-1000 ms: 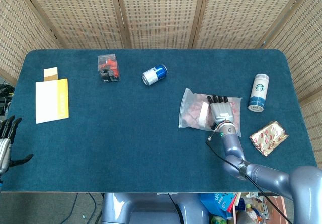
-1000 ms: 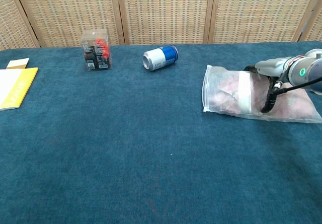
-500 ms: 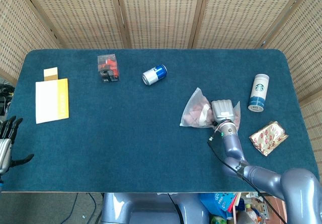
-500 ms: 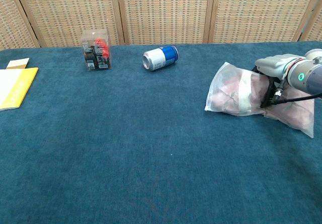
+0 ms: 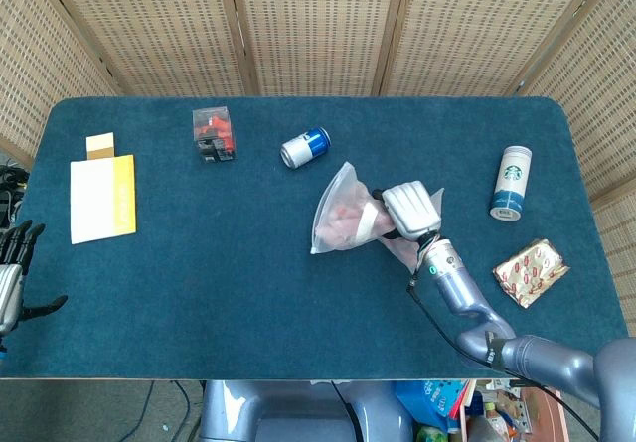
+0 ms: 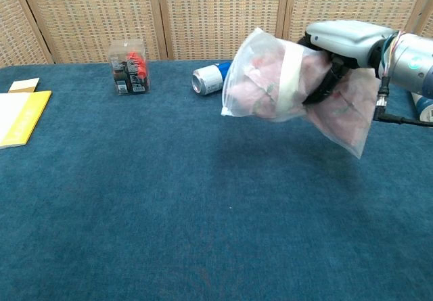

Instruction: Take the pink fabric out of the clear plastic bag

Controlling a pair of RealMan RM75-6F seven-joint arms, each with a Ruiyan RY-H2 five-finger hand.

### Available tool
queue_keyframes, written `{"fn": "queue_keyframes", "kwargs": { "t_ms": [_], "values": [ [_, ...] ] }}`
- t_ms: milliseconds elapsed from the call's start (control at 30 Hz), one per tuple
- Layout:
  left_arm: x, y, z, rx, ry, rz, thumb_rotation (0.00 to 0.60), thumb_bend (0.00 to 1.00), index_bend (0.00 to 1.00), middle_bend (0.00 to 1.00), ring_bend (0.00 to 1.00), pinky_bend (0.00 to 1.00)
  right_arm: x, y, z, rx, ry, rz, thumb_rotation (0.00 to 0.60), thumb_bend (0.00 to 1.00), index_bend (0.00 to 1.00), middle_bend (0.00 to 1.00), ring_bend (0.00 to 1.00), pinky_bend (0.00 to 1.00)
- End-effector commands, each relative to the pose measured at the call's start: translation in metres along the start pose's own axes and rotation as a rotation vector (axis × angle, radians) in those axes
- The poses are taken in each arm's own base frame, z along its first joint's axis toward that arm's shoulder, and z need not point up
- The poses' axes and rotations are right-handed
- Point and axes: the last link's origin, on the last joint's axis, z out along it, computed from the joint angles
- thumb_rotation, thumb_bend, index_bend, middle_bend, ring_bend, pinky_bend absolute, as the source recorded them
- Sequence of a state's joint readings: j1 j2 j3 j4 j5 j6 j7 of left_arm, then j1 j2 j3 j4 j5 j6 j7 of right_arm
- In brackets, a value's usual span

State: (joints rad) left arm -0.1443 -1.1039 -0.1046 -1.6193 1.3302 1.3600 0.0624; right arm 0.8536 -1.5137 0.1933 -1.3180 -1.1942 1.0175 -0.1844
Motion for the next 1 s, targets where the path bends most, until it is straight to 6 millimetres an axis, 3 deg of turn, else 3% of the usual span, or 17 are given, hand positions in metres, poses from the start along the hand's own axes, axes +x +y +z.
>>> {"fn": "queue_keyframes", "kwargs": {
  "t_ms": [33, 300, 500, 733, 1000],
  "values": [
    [0.008, 0.001, 0.014, -0.022, 0.006, -0.032, 0.6, 0.11, 0.0, 0.0, 0.0, 0.0, 0.024, -0.032, 0.008, 0.152, 0.057, 0.013, 0.6, 0.67, 0.57, 0.68, 0.64, 0.79],
    [0.039, 0.022, 0.072, -0.183, -0.006, -0.164, 0.6, 0.11, 0.0, 0.0, 0.0, 0.0, 0.03, -0.081, 0.025, 0.274, 0.033, -0.004, 0.6, 0.67, 0.57, 0.68, 0.64, 0.79],
    [0.055, 0.053, 0.107, -0.299, 0.002, -0.165, 0.6, 0.11, 0.06, 0.0, 0.0, 0.0, 0.017, -0.114, 0.038, 0.306, -0.005, -0.028, 0.6, 0.67, 0.57, 0.68, 0.64, 0.79],
    [0.05, 0.083, 0.124, -0.358, -0.049, -0.203, 0.6, 0.11, 0.27, 0.0, 0.0, 0.0, 0.004, -0.132, 0.049, 0.292, -0.029, -0.02, 0.6, 0.67, 0.57, 0.68, 0.64, 0.79],
    [0.029, 0.123, 0.133, -0.425, -0.149, -0.271, 0.6, 0.11, 0.36, 0.0, 0.0, 0.0, -0.006, -0.135, 0.057, 0.222, -0.05, 0.016, 0.6, 0.67, 0.57, 0.68, 0.64, 0.79]
  ]
}}
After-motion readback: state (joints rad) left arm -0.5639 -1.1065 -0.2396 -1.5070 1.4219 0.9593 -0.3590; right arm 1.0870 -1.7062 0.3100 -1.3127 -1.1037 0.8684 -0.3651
